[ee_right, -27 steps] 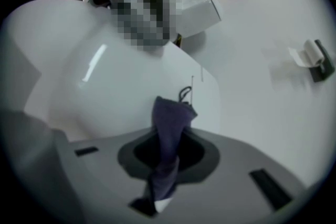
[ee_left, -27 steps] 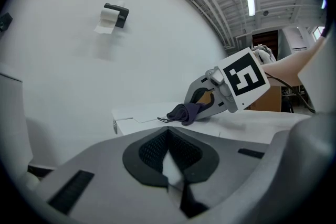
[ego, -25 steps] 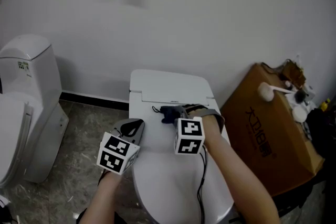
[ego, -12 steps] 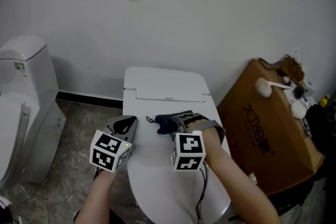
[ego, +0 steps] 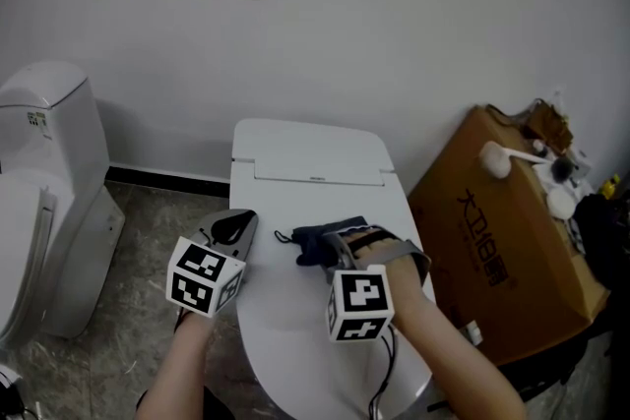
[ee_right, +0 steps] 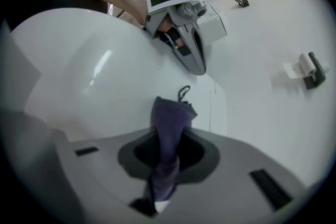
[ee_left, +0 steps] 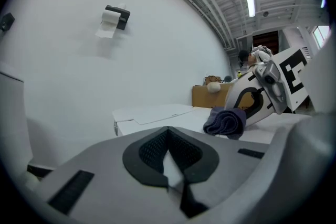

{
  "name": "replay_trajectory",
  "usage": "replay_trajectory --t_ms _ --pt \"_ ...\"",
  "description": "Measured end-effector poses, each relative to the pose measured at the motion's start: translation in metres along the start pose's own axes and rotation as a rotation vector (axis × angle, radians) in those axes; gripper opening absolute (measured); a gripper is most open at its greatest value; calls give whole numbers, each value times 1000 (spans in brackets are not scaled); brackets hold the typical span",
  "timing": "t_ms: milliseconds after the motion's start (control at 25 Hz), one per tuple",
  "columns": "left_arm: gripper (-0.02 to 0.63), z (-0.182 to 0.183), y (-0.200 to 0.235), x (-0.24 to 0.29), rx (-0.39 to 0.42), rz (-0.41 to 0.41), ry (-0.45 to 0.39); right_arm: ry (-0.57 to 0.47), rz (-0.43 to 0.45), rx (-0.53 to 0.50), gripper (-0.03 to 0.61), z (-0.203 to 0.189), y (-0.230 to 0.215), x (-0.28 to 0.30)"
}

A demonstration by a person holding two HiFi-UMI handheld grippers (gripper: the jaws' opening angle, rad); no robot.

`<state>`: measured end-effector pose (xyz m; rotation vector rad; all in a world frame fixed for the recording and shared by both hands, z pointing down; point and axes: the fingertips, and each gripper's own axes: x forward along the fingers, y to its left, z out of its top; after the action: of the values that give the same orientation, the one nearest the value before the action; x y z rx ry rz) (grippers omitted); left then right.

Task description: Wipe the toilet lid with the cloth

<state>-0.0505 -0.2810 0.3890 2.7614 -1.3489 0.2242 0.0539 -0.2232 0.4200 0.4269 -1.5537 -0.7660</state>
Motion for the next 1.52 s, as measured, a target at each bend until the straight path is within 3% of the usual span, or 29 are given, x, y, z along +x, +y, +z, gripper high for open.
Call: replay_trajectory --t_ms 1000,1520 --pt "17 1 0 0 -5 -2 -2 -15 22 7 63 11 49 -45" --pt "15 1 0 -1 2 1 2 -17 -13 -9 63 17 71 -69"
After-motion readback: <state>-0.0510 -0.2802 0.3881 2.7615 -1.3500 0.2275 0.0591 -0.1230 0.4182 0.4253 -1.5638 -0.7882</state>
